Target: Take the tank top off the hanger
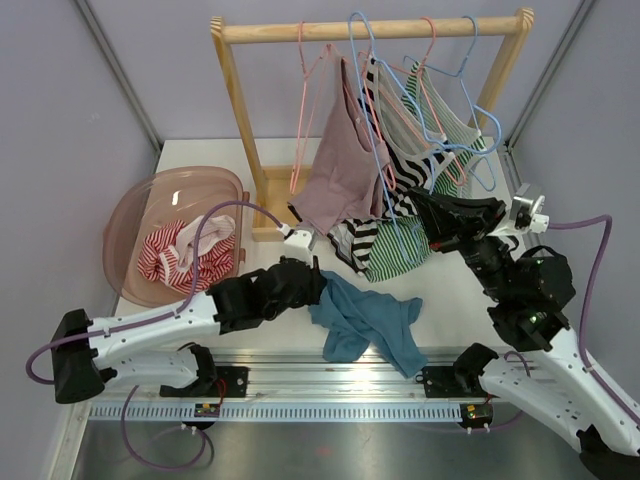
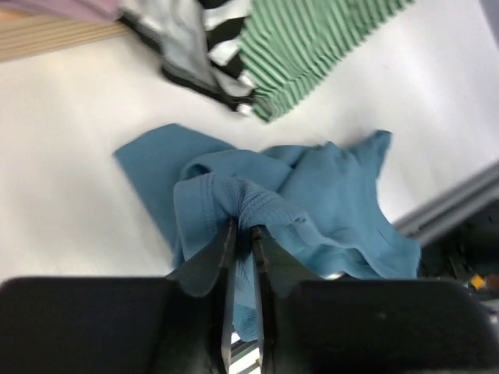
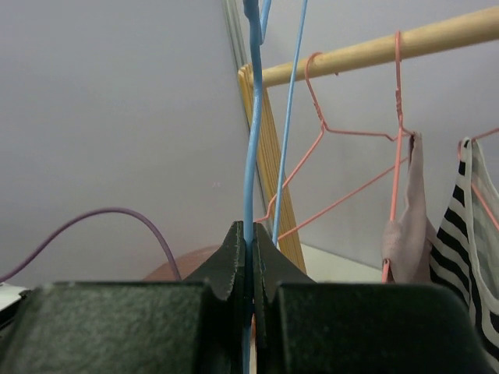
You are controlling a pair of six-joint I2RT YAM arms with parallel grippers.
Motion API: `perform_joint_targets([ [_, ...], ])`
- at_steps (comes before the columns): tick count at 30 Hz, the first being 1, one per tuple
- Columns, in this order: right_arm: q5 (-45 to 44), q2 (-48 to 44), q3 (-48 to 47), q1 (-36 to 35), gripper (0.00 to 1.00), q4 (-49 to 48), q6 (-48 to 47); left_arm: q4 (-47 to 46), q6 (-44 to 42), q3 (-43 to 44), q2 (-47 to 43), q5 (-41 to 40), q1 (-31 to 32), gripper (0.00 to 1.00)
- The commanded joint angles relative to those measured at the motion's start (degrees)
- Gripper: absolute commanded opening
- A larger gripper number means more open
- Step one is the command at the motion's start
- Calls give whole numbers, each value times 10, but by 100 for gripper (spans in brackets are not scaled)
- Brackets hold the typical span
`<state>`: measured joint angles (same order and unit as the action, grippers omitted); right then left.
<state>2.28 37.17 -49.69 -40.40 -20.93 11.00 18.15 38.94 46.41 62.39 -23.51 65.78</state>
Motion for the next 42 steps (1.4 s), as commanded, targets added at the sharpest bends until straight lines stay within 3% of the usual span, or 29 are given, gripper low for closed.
perform_joint_targets([
  [1,-34,-6,-41,-2,0,173,6,51,35,19,-18,-98,0,37],
  [3,-60,3,-63,-2,0,227,7,64,36,21,-23,-95,1,70],
  [4,-68,14,-82,-2,0,263,8,74,37,25,-26,-98,1,94],
  [5,-82,21,-94,-2,0,280,8,86,33,27,-29,-98,1,99],
  [9,-117,76,-183,-2,0,377,4,119,21,45,-48,-108,1,99],
  [15,-126,173,-291,-2,0,437,-8,154,2,56,-86,-124,1,99],
  [21,-131,326,-472,-2,0,538,-2,186,-6,61,-98,-134,1,99],
  [33,-161,584,-809,-2,0,625,-28,192,-20,55,-103,-97,1,99],
  [37,-179,657,-885,-2,0,657,-45,175,-30,48,-99,-66,1,99],
  [42,-182,682,-897,-2,3,660,-50,152,-43,39,-87,-36,1,99],
])
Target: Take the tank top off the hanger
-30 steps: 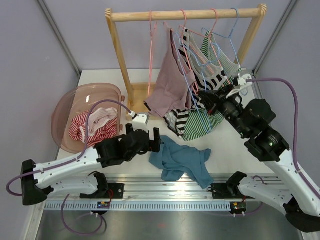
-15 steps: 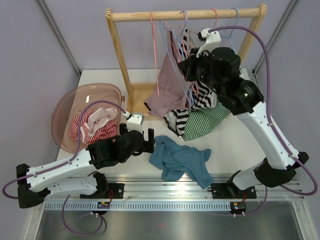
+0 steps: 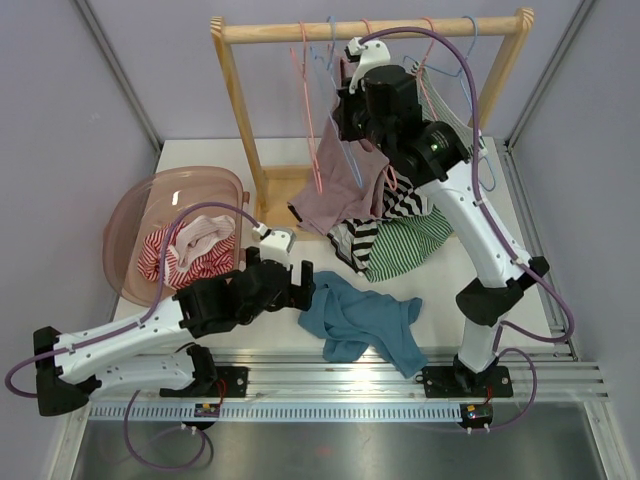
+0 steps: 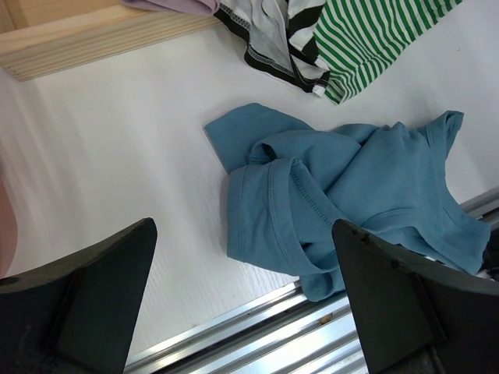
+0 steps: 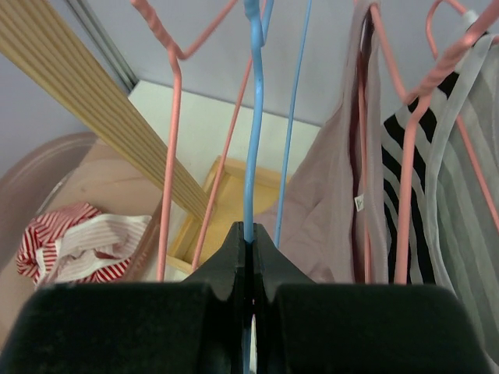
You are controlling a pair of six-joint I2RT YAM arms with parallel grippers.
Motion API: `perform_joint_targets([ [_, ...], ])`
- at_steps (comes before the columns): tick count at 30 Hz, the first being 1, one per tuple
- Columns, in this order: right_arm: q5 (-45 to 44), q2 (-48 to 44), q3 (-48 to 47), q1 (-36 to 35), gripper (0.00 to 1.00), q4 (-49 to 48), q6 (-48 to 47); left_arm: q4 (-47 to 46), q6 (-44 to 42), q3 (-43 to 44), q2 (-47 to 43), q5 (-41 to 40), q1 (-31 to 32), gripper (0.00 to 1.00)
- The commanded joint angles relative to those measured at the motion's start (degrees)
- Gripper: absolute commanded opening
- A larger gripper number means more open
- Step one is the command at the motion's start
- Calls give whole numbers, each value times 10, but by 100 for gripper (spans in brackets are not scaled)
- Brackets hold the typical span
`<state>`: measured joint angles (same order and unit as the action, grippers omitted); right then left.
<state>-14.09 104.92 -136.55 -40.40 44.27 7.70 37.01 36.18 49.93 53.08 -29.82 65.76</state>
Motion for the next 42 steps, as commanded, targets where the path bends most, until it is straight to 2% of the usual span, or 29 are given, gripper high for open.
perform_joint_targets([
  [1,-18,5,-31,-1,4,10,-17,-43,-16,3,9,31,1,99],
  [3,-12,6,-31,-1,11,14,-18,-53,-23,0,16,44,2,99],
  [6,-7,-13,-14,-1,44,12,-17,-83,-39,-6,26,74,4,99],
  [7,-4,-20,-7,0,62,9,-16,-101,-45,-7,31,84,5,99],
  [12,14,-92,32,-1,81,5,-11,-150,-68,-2,76,123,14,99],
  [14,24,-120,61,-2,98,9,-11,-182,-74,0,108,150,14,99],
  [16,30,-172,94,-1,100,6,-8,-212,-77,3,148,167,15,99],
  [21,22,-318,247,0,100,-18,-2,-252,-76,16,237,194,18,99],
  [27,47,-455,384,-1,99,-25,13,-259,-67,45,356,205,24,99],
  [36,165,-563,487,-1,100,-45,31,-284,-39,71,503,209,39,99],
  [39,178,-584,501,-2,100,-46,29,-283,-36,76,534,209,46,86],
  [40,177,-589,503,-2,100,-47,29,-283,-33,75,538,209,47,73],
  [42,172,-602,509,-1,100,-47,26,-289,-31,65,536,213,49,52],
])
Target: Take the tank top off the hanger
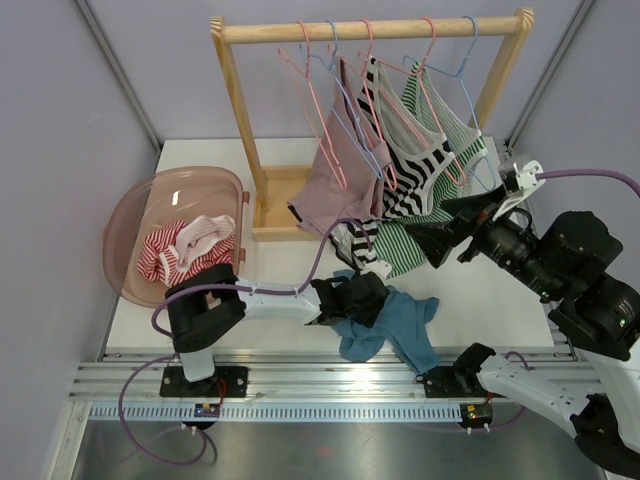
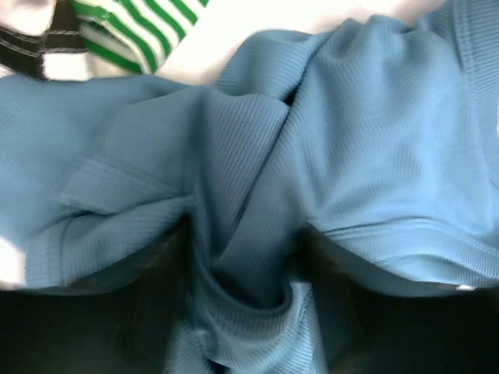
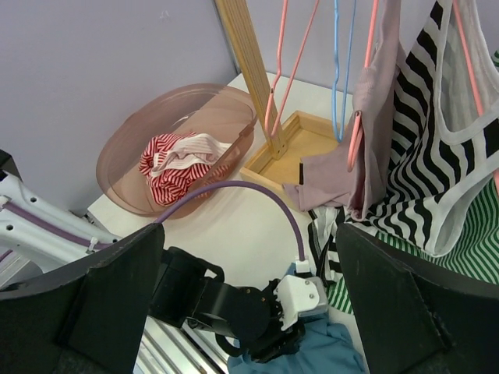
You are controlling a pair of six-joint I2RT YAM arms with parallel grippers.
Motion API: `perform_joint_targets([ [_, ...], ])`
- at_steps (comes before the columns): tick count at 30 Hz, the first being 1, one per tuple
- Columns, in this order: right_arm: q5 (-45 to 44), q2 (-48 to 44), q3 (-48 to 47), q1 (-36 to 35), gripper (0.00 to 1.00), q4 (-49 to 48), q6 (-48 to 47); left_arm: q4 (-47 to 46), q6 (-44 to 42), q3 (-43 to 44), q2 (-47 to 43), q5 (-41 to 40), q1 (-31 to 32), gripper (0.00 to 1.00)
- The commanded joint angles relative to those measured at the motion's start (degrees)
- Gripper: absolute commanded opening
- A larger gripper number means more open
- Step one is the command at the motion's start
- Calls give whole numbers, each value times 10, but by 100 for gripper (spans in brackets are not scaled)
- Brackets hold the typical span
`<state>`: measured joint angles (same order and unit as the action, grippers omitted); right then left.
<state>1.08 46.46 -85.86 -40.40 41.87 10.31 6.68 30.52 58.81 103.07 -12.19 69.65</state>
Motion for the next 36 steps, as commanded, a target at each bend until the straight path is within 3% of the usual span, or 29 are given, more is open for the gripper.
perform_joint_targets([
  [1,16,-20,4,-2,99,-21,0,16,30,-26,27,35,11,40],
  [2,13,-22,3,-1,99,-18,0,21,32,-28,16,30,13,9],
  [3,8,-22,3,-1,100,-14,-1,35,35,-32,7,23,14,0],
  [8,-2,-26,0,-1,100,-8,-5,109,52,-24,-109,-67,15,0],
  [13,-51,-15,5,-1,100,1,0,251,73,26,-237,-213,15,0],
  [18,-82,0,6,-2,100,2,4,403,81,95,-355,-302,-9,0],
  [24,-117,-5,15,-1,100,-21,12,490,38,163,-422,-308,-171,0],
  [28,-141,10,5,-1,100,-23,10,477,-40,197,-446,-234,-351,0],
  [30,-159,24,5,-1,99,-31,8,475,-60,213,-444,-213,-408,0],
  [34,-194,41,12,-1,99,-52,9,473,-80,242,-413,-130,-582,0],
  [36,-187,64,3,-1,100,-44,1,460,-87,237,-392,-113,-626,3],
])
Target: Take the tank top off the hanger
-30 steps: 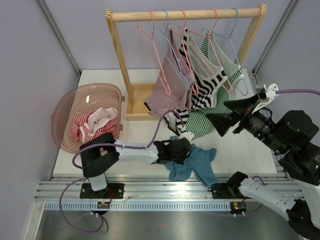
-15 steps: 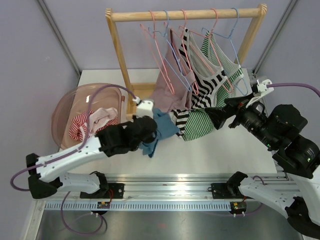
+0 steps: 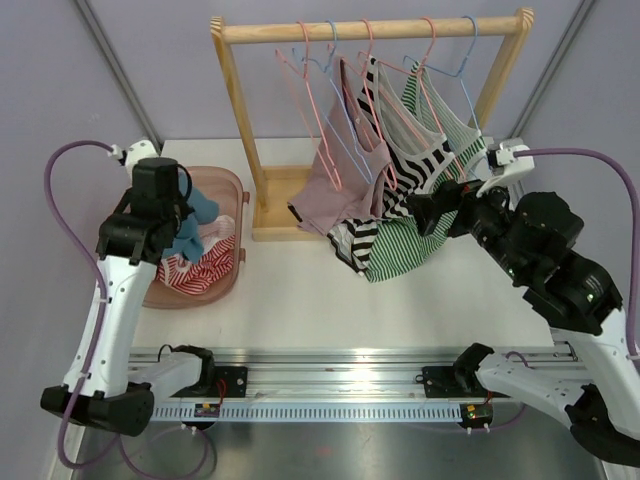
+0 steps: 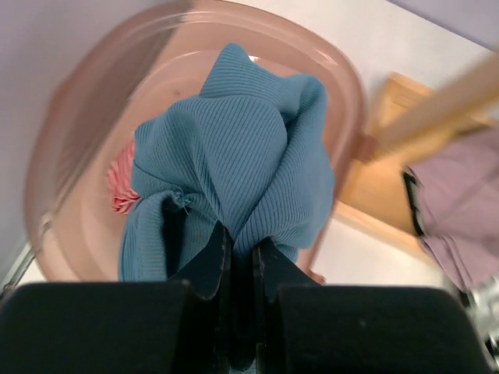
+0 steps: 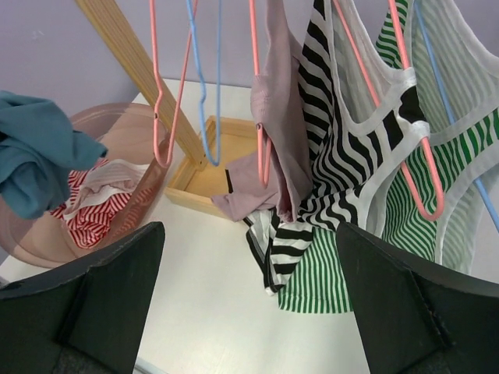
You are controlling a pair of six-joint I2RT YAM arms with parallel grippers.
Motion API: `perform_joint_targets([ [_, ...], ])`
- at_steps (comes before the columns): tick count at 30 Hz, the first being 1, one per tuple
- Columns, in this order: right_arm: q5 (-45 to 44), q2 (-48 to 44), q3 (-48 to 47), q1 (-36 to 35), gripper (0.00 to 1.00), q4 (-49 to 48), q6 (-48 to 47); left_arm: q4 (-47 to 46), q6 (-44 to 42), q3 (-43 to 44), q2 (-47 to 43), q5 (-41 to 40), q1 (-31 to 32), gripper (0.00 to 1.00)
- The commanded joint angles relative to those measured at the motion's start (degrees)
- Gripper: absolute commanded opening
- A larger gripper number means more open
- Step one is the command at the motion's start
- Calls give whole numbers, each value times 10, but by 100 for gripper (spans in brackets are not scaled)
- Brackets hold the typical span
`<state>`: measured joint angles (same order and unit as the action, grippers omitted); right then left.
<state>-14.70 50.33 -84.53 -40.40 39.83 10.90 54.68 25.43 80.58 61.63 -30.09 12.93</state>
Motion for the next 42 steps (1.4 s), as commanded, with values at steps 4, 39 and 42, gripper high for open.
perform_joint_targets([
  [4,-38,91,-62,-1,100,7,-18,-38,-46,6,58,133,-149,59],
  [39,59,580,-629,83,0,146,-102,-92,-93,-126,-81,297,-42,99],
  [42,64,569,-630,83,0,136,-98,-86,-87,-115,-85,298,-21,99],
])
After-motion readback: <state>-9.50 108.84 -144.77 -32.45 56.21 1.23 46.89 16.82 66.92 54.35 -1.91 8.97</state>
